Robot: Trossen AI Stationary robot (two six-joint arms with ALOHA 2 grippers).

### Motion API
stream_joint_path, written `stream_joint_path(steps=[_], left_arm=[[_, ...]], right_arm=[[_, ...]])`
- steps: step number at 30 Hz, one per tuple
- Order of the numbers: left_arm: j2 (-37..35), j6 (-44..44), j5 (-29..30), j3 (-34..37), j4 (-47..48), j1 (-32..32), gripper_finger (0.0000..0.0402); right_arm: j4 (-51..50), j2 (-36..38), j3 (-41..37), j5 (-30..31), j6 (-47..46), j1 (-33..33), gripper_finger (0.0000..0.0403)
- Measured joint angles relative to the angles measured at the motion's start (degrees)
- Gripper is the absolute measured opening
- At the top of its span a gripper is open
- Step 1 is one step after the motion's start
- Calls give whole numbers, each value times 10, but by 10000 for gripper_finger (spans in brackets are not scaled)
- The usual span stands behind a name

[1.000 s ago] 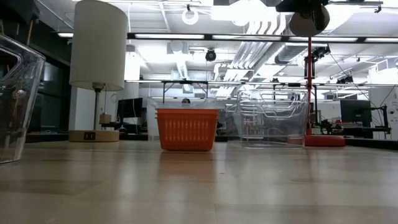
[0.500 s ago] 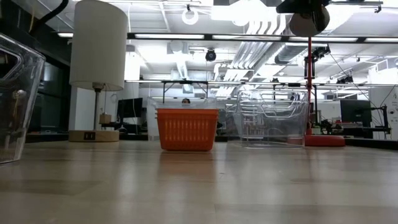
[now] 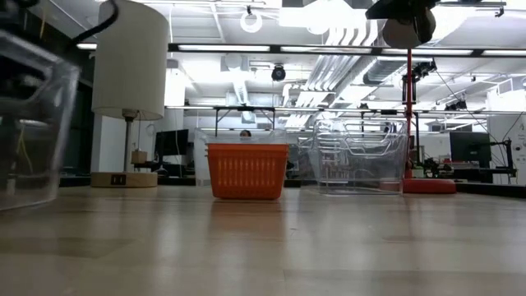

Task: Stack baskets by color
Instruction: Stack the bottom transparent bin on the top transparent bin

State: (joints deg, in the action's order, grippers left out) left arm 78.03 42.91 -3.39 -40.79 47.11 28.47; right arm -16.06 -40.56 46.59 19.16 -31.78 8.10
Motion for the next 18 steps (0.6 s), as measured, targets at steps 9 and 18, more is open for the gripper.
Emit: stream_joint_path(steps=[9,18], left_arm=[[-73,-30,55,-114,72,-112,1],[-60,-125,125,-335,28,-266,0]], right_arm=[[2,0,0,0,-20,0,0],[75,2,0,24,-39,1,0]])
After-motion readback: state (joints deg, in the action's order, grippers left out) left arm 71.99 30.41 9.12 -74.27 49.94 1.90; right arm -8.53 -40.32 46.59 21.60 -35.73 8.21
